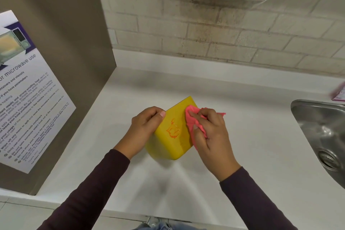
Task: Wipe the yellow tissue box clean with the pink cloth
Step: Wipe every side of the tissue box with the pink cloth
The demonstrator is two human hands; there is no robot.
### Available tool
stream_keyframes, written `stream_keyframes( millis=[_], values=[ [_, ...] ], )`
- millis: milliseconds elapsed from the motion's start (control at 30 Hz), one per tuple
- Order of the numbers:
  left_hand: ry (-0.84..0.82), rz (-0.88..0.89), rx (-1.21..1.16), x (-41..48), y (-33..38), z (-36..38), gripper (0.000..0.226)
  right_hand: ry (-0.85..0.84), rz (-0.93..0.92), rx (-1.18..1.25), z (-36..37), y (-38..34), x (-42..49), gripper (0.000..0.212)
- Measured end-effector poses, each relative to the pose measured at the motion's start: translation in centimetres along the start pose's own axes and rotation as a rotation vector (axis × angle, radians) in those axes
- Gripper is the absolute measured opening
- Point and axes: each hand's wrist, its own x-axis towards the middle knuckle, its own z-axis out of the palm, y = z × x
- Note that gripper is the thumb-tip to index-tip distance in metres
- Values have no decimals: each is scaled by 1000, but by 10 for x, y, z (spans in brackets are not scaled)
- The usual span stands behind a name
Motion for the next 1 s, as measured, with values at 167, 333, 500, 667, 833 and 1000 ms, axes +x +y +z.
stream_keyframes(
  millis=[167, 333, 500, 667, 833, 1000],
  values=[
    [-1, -19, 7, -1, 1, 3, 48, 8, -17, 62, 17, -20, 5, 39],
    [-13, -18, 6, 2, -1, 0, 46, -131, -137, 106, 14, -20, -6, 42],
    [-7, -51, -4, 5, -3, -4, 47, -121, -91, 156, -3, -2, -4, 41],
    [2, -70, -19, 5, -2, -7, 46, -32, 27, 179, 7, -12, 8, 42],
    [41, -110, 2, 3, 1, -4, 39, -125, -29, 178, 22, -37, 10, 47],
    [36, -132, 15, 4, 5, -6, 28, -240, -171, 39, 20, -38, 5, 45]
  ],
)
